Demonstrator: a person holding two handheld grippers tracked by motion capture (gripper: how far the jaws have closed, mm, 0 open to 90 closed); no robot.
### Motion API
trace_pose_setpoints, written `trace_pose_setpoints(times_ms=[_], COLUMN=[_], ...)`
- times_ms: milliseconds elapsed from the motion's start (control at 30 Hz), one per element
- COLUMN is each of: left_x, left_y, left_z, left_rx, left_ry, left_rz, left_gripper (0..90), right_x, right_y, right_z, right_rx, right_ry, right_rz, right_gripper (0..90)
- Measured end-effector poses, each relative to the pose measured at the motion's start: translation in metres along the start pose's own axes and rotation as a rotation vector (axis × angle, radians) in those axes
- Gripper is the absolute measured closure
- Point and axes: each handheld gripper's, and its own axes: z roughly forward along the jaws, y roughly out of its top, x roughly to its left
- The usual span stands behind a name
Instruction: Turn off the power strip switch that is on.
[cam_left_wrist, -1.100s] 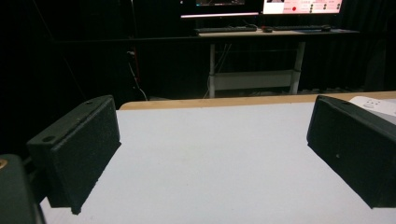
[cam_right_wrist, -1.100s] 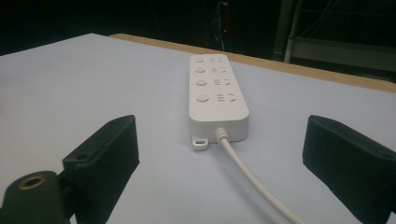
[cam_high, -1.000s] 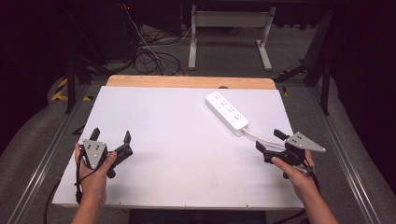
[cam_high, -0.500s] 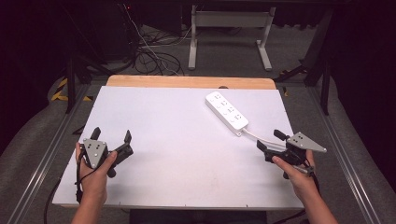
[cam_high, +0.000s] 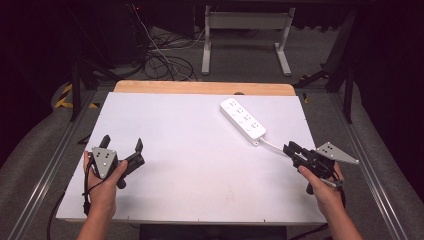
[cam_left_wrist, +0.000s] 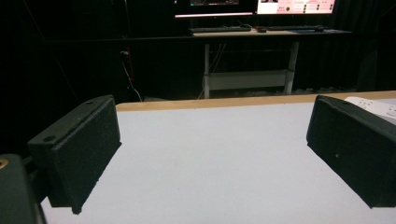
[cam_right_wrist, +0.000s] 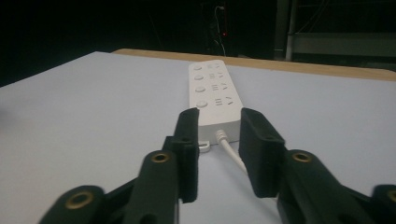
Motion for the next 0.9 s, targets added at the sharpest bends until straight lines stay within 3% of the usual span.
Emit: trace_pose_setpoints(times_ms=[100,200,433,633,900], left_x=[0.000,0.001,0.000,0.002,0.002], left_y=[0.000,0.000,0.000,0.000,-0.001], left_z=[-0.001,-0.001,0.000,0.000,0.000], left_rx=[-0.001,-0.001,0.000,0.000,0.001], left_ry=[-0.001,0.002,0.002,0.009,0.013], left_rz=[0.000,0.003,0.002,0.004,0.006], left_gripper=[3.5,3.5,3.6,3.6,3.6], right_x=[0.001,0.003,0.009,0.017,0.026], right_y=[0.005,0.009,0.029,0.059,0.079], right_z=[-0.004,-0.007,-0.010,-0.016,-0.011], right_rx=[-0.007,0.029,0.096,0.089,0.119], right_ry=[0.021,0.035,-0.013,-0.034,-0.027], right_rz=[0.008,0.004,-0.064,-0.103,-0.117], right_gripper=[85.9,90.0,90.0,90.0,90.0])
